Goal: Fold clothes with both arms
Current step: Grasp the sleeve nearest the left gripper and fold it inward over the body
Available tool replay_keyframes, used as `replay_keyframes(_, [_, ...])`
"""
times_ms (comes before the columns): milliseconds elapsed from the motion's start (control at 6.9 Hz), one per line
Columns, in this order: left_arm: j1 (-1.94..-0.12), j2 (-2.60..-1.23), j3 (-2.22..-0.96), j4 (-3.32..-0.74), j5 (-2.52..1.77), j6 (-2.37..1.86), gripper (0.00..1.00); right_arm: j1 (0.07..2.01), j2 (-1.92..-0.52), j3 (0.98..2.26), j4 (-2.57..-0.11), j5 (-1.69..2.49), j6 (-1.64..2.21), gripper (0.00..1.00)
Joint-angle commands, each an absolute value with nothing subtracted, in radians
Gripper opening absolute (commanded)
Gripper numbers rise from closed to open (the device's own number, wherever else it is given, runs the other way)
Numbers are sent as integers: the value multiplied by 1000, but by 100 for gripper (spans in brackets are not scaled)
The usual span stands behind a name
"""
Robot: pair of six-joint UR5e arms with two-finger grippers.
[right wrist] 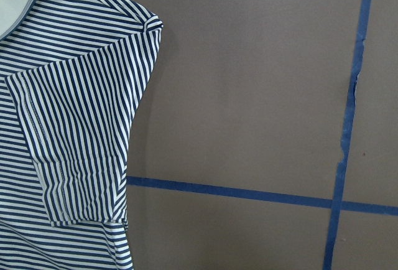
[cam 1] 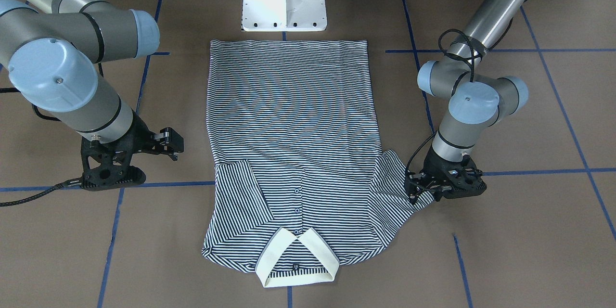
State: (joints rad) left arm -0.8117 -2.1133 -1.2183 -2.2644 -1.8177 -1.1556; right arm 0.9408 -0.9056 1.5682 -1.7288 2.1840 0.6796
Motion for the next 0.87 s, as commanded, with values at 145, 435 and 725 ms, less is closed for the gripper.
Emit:
replay_keyframes(145, [-810,-2115,-1230,-2261,-1822,-1154,0,940,-907,1568,-1729,2183,680,100])
replay_keyframes(435, [-810,-2114,-1323,-2153,-1825,-1164,0,939,-908,1568,-1729,2183,680,100])
replay_keyframes(725, [-805,-2152,-1469,-1923,-1827,-1233,0,939,-908,1568,-1727,2181,678,100])
